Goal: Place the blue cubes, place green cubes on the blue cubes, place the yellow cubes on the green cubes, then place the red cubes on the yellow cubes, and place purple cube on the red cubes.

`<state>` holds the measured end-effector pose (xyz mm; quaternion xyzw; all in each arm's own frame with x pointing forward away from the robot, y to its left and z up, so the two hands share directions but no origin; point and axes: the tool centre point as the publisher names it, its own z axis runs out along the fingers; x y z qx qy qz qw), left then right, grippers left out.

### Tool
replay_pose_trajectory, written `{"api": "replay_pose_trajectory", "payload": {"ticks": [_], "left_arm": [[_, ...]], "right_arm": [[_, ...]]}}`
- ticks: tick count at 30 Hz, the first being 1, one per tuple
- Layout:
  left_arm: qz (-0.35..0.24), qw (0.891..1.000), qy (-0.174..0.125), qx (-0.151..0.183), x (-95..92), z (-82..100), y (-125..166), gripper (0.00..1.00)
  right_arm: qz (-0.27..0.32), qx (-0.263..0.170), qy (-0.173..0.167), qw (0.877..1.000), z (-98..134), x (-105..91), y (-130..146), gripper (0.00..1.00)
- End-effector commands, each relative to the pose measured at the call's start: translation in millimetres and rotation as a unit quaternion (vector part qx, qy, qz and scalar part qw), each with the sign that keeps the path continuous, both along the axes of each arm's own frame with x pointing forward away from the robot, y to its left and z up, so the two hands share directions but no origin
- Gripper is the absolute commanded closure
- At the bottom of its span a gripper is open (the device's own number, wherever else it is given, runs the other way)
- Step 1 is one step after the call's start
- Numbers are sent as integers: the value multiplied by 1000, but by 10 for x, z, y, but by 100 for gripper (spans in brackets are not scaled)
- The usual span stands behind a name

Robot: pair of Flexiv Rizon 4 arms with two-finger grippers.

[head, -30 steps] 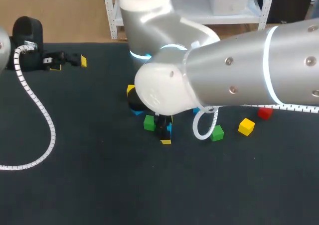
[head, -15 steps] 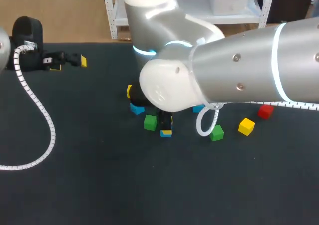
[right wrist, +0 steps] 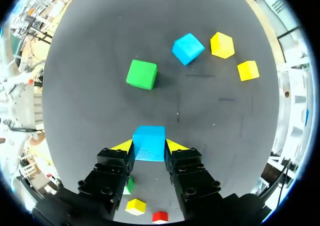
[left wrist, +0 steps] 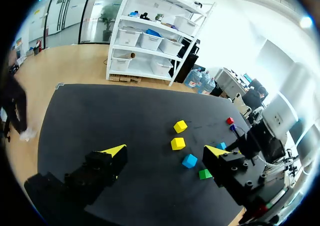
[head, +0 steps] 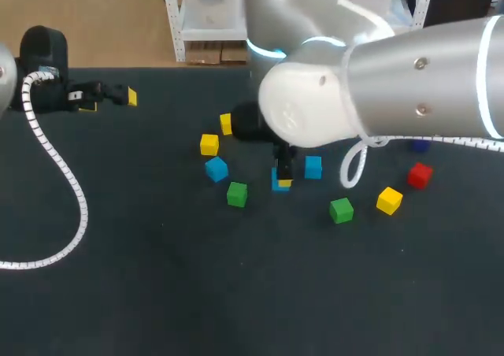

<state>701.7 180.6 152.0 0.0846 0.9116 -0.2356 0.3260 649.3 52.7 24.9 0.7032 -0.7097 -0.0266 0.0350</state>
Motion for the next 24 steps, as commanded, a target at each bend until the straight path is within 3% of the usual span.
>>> {"api": "replay_pose_trajectory", "payload": {"ticks": [1, 24], "left_arm": [[-3, 1000, -4, -4, -7, -16, 23, 0], [-3, 1000, -4, -4, -7, -16, 23, 0]], "right_arm": [[5, 2, 6, 1000, -7, 82, -27, 100], [-20, -10, 20, 1000, -141, 323, -195, 100]]}}
